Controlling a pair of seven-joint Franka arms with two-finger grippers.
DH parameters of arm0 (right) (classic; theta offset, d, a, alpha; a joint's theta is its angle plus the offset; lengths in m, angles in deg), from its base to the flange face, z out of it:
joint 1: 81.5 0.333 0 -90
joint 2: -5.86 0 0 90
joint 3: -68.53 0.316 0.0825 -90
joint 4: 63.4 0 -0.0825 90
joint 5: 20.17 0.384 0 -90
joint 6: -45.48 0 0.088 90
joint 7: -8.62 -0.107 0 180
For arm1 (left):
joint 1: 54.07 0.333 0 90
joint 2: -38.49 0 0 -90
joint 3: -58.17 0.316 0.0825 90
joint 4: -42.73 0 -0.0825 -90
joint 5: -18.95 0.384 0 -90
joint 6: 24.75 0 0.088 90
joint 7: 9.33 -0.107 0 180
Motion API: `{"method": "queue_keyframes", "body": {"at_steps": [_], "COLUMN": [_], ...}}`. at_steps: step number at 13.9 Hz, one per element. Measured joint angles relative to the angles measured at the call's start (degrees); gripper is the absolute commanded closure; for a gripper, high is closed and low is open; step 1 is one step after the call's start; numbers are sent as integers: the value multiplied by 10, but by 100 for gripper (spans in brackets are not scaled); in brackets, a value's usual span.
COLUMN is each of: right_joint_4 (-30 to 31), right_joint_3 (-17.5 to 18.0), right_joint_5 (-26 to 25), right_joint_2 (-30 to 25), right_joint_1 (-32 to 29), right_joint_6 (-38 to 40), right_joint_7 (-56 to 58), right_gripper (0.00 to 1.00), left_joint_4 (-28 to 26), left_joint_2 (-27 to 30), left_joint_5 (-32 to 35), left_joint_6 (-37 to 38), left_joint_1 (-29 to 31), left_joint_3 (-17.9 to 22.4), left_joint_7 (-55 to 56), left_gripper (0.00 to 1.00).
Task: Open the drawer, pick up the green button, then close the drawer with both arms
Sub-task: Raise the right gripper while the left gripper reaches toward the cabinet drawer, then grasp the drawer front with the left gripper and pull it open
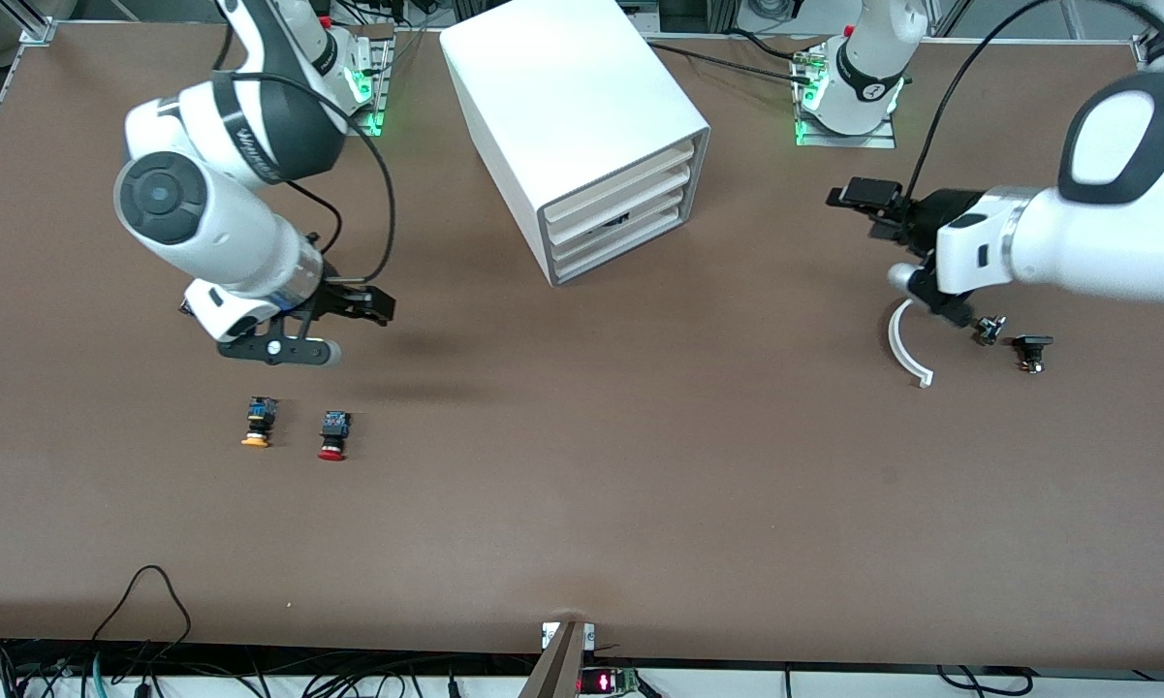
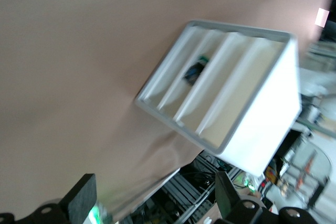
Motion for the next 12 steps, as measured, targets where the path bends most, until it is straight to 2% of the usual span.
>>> {"method": "queue_keyframes", "body": {"at_steps": [2,4,5,8,9,11,12], "right_joint_4": [0,0,0,-1,-7,-29,-37], "right_joint_3": [0,0,0,0,0,0,0], "right_joint_5": [0,0,0,1,1,1,1], "right_joint_2": [3,5,6,16,23,36,40], "right_joint_1": [16,25,27,34,39,44,46], "right_joint_6": [-11,-26,-31,-47,-49,-48,-47], "right_joint_7": [-22,-40,-45,-67,-89,-131,-147], "right_gripper": [4,4,3,3,3,3,3], "left_joint_4": [-44,-121,-162,-261,-285,-319,-330], "left_joint_2": [-12,-18,-19,-25,-30,-54,-73], "left_joint_5": [-72,-166,-208,-310,-343,-388,-416], "left_joint_6": [-61,-139,-180,-300,-314,-318,-317], "left_joint_1": [8,9,8,0,-3,-7,-6], "left_joint_3": [1,-2,-13,-85,-102,-111,-114], "left_joint_7": [-84,-155,-179,-223,-242,-313,-350], "left_gripper": [0,0,0,1,4,6,14]}}
